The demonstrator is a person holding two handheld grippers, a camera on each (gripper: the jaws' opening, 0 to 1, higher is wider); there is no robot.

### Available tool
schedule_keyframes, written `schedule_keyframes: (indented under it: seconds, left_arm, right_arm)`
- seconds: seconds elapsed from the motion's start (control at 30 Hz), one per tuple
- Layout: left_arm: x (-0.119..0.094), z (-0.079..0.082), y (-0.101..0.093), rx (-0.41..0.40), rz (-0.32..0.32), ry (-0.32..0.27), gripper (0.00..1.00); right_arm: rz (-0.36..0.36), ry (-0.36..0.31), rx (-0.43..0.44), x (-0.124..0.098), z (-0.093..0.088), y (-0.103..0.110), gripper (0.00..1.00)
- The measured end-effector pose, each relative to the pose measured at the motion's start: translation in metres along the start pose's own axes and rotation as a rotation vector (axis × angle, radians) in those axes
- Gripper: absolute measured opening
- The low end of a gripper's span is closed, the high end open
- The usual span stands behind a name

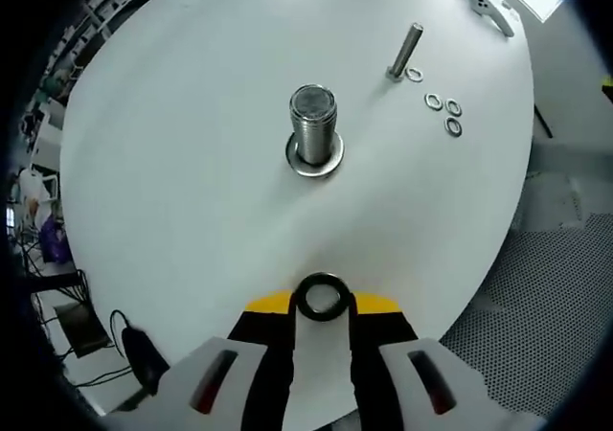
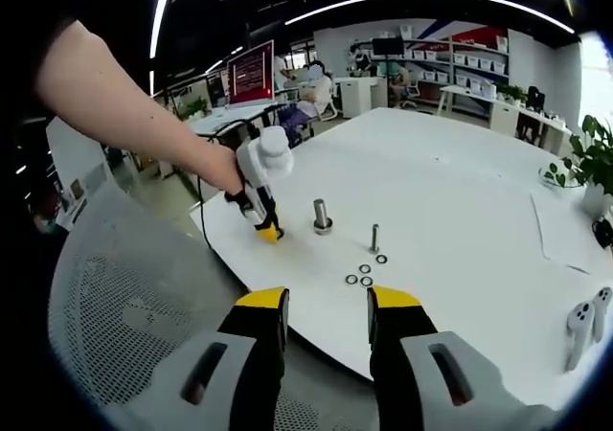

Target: Place the washer onto the threaded stud by aligning its center hole with the stud, sliding it down to the base, and recovering from edge contact or off-axis alignment until the washer reaches the visible bottom stop.

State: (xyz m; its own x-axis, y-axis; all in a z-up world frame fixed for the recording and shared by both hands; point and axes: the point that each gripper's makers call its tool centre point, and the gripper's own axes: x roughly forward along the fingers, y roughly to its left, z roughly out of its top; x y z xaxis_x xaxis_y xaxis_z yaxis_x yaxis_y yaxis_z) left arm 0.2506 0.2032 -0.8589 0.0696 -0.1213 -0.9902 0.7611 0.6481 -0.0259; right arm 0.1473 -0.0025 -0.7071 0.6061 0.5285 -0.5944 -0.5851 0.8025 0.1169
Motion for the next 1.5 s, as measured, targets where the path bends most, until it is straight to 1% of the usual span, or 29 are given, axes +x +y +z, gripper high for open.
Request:
schedule_keyframes:
  seconds: [0.13, 0.3, 0.47, 0.5, 0.63, 0.9, 0.97, 1.07, 1.3, 1.5]
  left_arm:
    - [-0.011, 0.012, 0.004, 0.015, 0.005, -0.040, 0.18]
    - [-0.034, 0.032, 0.012, 0.016, 0.002, -0.101, 0.18]
    - [-0.049, 0.045, 0.019, 0.042, 0.007, -0.117, 0.19]
    - [-0.053, 0.050, 0.020, 0.047, 0.007, -0.126, 0.19]
    - [-0.063, 0.065, 0.014, 0.081, 0.001, -0.153, 0.19]
    - [-0.059, 0.089, 0.005, 0.133, 0.001, -0.161, 0.19]
    - [-0.057, 0.092, 0.004, 0.151, 0.005, -0.152, 0.19]
    - [-0.055, 0.096, 0.004, 0.154, 0.002, -0.149, 0.19]
    - [-0.049, 0.095, -0.001, 0.189, 0.001, -0.122, 0.19]
    - [-0.045, 0.096, -0.003, 0.204, 0.001, -0.111, 0.19]
  right_arm:
    - [0.002, 0.003, -0.003, 0.000, 0.000, 0.000, 0.35]
    - [0.007, 0.008, -0.006, 0.000, -0.001, 0.002, 0.35]
    - [0.007, 0.008, -0.006, 0.001, -0.001, 0.002, 0.35]
    - [0.007, 0.008, -0.006, 0.001, -0.001, 0.001, 0.35]
    - [0.005, 0.007, -0.004, 0.001, -0.001, 0.001, 0.35]
    - [-0.003, 0.006, -0.005, 0.000, -0.001, 0.000, 0.35]
    - [-0.005, 0.007, -0.003, 0.000, -0.002, -0.001, 0.35]
    - [-0.007, 0.006, -0.004, 0.000, -0.001, -0.001, 0.35]
    - [-0.012, 0.003, -0.001, -0.001, -0.001, -0.003, 0.35]
    - [-0.017, 0.002, 0.000, -0.001, -0.001, -0.004, 0.35]
